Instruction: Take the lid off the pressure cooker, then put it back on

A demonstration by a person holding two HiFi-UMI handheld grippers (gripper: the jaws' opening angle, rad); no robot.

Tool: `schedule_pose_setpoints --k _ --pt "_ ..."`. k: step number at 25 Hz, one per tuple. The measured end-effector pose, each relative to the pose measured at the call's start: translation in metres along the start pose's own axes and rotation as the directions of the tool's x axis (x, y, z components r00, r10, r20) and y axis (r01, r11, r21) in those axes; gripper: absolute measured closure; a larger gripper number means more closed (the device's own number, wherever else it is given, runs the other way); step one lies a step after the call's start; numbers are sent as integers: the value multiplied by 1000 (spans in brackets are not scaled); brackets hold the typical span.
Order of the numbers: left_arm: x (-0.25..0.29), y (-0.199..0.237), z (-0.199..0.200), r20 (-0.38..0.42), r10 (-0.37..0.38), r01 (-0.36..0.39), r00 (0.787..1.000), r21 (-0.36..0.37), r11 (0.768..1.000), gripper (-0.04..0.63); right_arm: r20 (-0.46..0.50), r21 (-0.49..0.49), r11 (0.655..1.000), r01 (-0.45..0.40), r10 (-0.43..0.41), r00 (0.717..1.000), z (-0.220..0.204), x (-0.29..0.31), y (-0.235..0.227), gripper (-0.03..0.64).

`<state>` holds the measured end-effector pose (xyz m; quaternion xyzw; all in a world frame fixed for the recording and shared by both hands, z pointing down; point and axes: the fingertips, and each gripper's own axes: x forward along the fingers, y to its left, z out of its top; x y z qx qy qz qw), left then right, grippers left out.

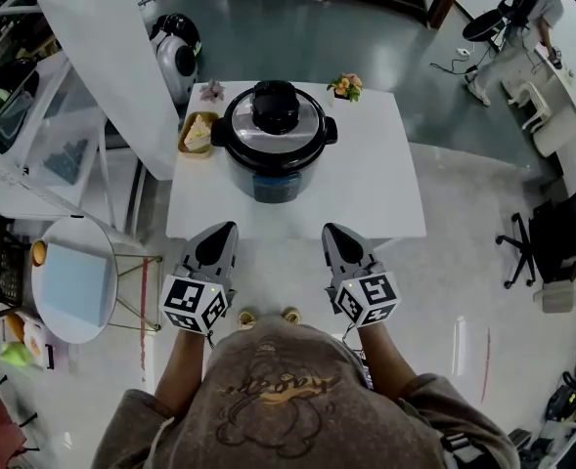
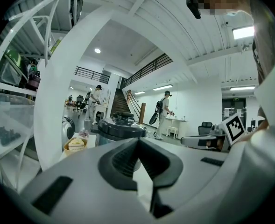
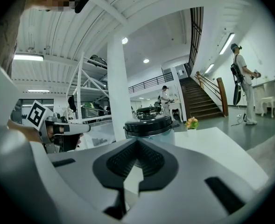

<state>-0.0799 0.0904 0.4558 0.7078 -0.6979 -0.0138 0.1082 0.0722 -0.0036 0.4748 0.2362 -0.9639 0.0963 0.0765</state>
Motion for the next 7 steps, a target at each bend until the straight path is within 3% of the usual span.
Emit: schedule_pose_setpoints --k 7 --pt "3 0 -1 -5 0 0 1000 -3 1000 589 -3 5 1000 -5 5 1000 -2 2 -2 620"
